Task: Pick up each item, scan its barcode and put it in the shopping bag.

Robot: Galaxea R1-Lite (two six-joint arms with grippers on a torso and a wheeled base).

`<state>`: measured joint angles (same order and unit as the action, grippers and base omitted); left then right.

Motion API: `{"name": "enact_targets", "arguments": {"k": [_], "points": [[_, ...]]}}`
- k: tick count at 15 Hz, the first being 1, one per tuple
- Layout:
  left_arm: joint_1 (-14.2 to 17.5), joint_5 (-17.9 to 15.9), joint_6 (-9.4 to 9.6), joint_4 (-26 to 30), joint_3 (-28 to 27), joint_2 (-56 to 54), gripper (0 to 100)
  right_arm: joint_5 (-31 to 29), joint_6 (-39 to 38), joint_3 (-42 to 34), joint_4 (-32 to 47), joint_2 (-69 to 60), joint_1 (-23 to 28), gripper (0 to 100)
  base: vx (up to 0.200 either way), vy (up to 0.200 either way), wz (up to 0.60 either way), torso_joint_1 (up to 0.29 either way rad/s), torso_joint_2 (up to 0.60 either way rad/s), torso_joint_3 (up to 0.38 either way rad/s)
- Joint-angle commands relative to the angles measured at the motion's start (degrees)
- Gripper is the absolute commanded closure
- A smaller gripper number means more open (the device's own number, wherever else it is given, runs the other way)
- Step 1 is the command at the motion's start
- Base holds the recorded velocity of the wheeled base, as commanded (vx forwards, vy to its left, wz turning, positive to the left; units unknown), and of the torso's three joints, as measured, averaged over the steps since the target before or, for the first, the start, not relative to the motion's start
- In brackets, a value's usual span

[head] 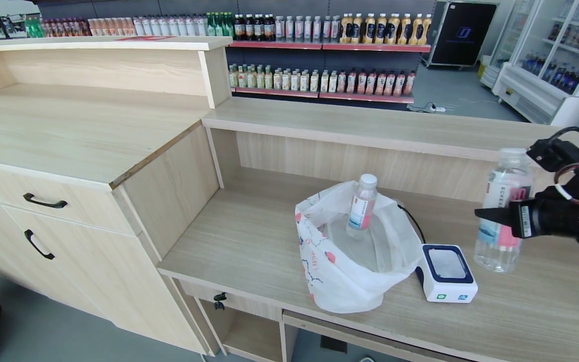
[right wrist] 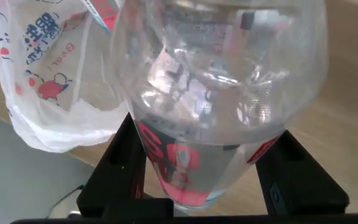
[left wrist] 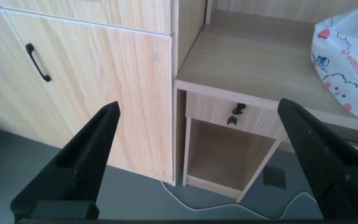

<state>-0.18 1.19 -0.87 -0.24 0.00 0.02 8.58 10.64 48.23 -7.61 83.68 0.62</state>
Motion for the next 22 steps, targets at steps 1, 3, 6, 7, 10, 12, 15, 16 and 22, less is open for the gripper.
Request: {"name": "enact_targets", "arguments": {"k": [1, 3, 6, 7, 10, 12, 15, 16, 22], "points": [[0.01, 0.04, -0.01, -0.02, 0.0, -0.02, 0, 0.21, 5.53, -4.9, -2.76, -11.52, 2.1, 100, 0.0, 0.0, 0.6, 0.002, 0.0, -0.002], [0.01, 0.04, -0.01, -0.02, 0.0, -0.02, 0, 0.21, 5.62, -5.77, -6.46, -9.5, 1.14, 100, 0.0, 0.0, 0.6, -0.005, 0.0, 0.009], [0.01, 0.04, -0.01, -0.02, 0.0, -0.02, 0, 0.29, 5.97, -12.28, -26.85, -0.97, -1.68, 100, 0.0, 0.0, 0.4, 0.003, 0.0, 0.003], [0.01, 0.04, -0.01, -0.02, 0.0, -0.02, 0, 0.47, 6.06, -15.0, -34.76, 2.81, -3.35, 100, 0.0, 0.0, 0.0, 0.0, 0.0, 0.0], [0.01, 0.04, -0.01, -0.02, 0.0, -0.02, 0, 0.91, 5.88, -16.67, -42.93, 11.6, -6.6, 100, 0.0, 0.0, 0.0, 0.0, 0.0, 0.0], [0.01, 0.04, -0.01, -0.02, 0.0, -0.02, 0, 0.91, 5.88, -17.64, -44.95, 16.61, -6.77, 100, 0.0, 0.0, 0.0, 0.0, 0.0, 0.0], [0.01, 0.04, -0.01, -0.02, 0.0, -0.02, 0, 3.11, 5.44, -18.34, -45.3, 19.77, -8.18, 100, 0.0, 0.0, 0.0, 0.0, 0.0, 0.0], [0.01, 0.04, -0.01, -0.02, 0.0, -0.02, 0, 4.34, 5.44, -18.61, -46.36, 20.47, -8.62, 100, 0.0, 0.0, 0.0, 0.0, 0.0, 0.0], [0.01, 0.04, -0.01, -0.02, 0.0, -0.02, 0, 7.85, 5.35, -16.85, -57.34, 30.05, -11.52, 100, 0.0, 0.0, 0.0, 0.0, 0.0, 0.0]]}}
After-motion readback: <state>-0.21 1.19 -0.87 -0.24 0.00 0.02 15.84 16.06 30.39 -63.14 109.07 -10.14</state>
